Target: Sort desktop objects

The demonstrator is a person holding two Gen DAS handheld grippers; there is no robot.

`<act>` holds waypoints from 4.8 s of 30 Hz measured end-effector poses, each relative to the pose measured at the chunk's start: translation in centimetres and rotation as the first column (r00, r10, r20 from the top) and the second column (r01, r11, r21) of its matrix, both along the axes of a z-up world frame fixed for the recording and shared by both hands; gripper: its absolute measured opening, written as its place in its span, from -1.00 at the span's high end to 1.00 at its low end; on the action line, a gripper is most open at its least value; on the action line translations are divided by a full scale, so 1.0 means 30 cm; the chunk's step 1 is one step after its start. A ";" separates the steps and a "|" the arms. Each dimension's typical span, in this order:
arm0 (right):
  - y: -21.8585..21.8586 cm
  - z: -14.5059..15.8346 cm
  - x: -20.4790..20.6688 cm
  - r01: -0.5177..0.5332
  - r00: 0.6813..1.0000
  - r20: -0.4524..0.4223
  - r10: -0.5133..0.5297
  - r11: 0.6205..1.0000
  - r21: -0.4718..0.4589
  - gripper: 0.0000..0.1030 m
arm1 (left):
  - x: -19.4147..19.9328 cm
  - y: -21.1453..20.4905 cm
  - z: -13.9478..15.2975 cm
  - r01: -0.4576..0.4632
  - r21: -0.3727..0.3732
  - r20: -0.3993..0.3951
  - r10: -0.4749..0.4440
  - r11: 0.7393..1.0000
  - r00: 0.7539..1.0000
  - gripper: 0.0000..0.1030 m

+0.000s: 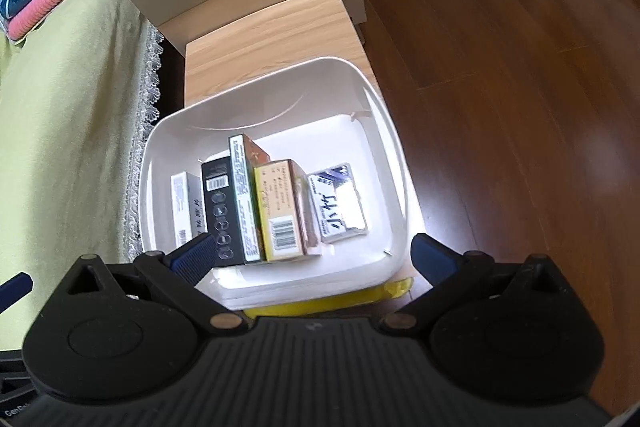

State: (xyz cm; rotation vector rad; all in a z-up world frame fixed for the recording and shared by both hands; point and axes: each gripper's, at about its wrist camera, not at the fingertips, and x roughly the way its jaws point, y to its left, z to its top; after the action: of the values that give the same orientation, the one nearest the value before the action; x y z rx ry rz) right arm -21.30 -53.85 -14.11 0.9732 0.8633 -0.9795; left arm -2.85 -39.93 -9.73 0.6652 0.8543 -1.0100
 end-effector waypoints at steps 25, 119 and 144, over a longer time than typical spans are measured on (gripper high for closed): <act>0.116 -0.059 -0.008 -0.087 0.984 -0.151 0.091 0.996 0.032 -0.98 | -0.080 0.001 -0.053 0.019 0.046 -0.082 -0.015 0.999 0.997 -0.87; 0.811 0.415 0.842 -0.771 0.319 0.275 0.907 0.418 -0.481 -0.98 | 0.051 1.225 0.364 -0.797 -0.352 0.044 0.859 0.491 0.510 -0.88; 1.402 0.345 1.261 -0.935 -0.116 0.271 0.956 -0.013 -0.354 -0.99 | -0.312 2.006 0.143 -0.951 -0.276 -0.116 0.987 -0.137 -0.108 -0.86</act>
State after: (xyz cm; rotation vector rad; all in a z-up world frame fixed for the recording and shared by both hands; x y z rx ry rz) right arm 16.53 -11.80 -3.75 0.2069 0.8358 0.6037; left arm -12.22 20.23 -5.43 -0.3341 0.7629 0.4430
